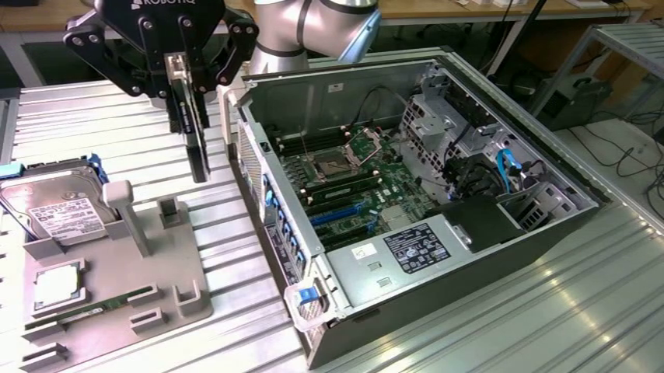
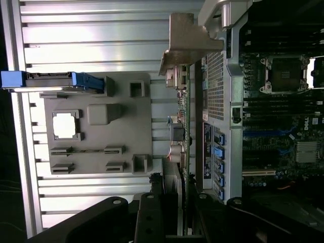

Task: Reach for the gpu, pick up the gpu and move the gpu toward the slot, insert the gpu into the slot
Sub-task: 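Pick up the gpu and move the gpu toward the slot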

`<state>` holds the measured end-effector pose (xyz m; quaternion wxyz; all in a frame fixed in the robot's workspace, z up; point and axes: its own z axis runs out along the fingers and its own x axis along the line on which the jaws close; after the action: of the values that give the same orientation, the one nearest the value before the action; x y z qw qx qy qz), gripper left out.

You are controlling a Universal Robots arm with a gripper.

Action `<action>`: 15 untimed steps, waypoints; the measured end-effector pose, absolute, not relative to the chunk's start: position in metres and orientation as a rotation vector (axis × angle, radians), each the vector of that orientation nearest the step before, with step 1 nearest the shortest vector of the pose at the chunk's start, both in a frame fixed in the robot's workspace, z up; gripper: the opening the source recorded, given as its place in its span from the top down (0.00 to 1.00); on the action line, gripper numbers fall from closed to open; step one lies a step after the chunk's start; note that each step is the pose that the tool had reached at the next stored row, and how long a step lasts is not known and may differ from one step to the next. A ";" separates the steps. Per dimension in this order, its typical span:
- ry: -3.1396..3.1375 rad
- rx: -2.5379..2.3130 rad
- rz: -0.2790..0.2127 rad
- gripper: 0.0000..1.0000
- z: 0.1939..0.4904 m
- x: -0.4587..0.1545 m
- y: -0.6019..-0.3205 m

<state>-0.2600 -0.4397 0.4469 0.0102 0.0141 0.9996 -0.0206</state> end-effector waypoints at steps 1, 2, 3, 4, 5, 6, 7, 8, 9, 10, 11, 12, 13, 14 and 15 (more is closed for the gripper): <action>3.120 0.044 -0.064 0.73 0.447 -0.260 -0.440; 3.120 0.044 -0.064 0.73 0.447 -0.259 -0.440; 3.120 0.044 -0.064 0.73 0.447 -0.259 -0.440; 3.120 0.044 -0.065 0.73 0.447 -0.258 -0.440; 3.120 0.044 -0.064 0.73 0.447 -0.258 -0.440; 3.120 0.044 -0.064 0.73 0.447 -0.258 -0.440; 3.120 0.044 -0.064 0.73 0.447 -0.257 -0.440; 3.120 0.044 -0.064 0.73 0.447 -0.257 -0.440; 3.120 0.044 -0.064 0.73 0.447 -0.257 -0.440; 3.120 0.044 -0.064 0.73 0.447 -0.256 -0.440; 3.120 0.044 -0.064 0.73 0.447 -0.256 -0.440; 3.120 0.044 -0.064 0.73 0.447 -0.255 -0.440; 3.120 0.044 -0.064 0.73 0.447 -0.255 -0.440; 3.120 0.044 -0.064 0.73 0.447 -0.254 -0.440; 3.120 0.044 -0.064 0.73 0.447 -0.254 -0.440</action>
<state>-0.2538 -0.4397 0.4469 0.0102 0.0141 0.9996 -0.0206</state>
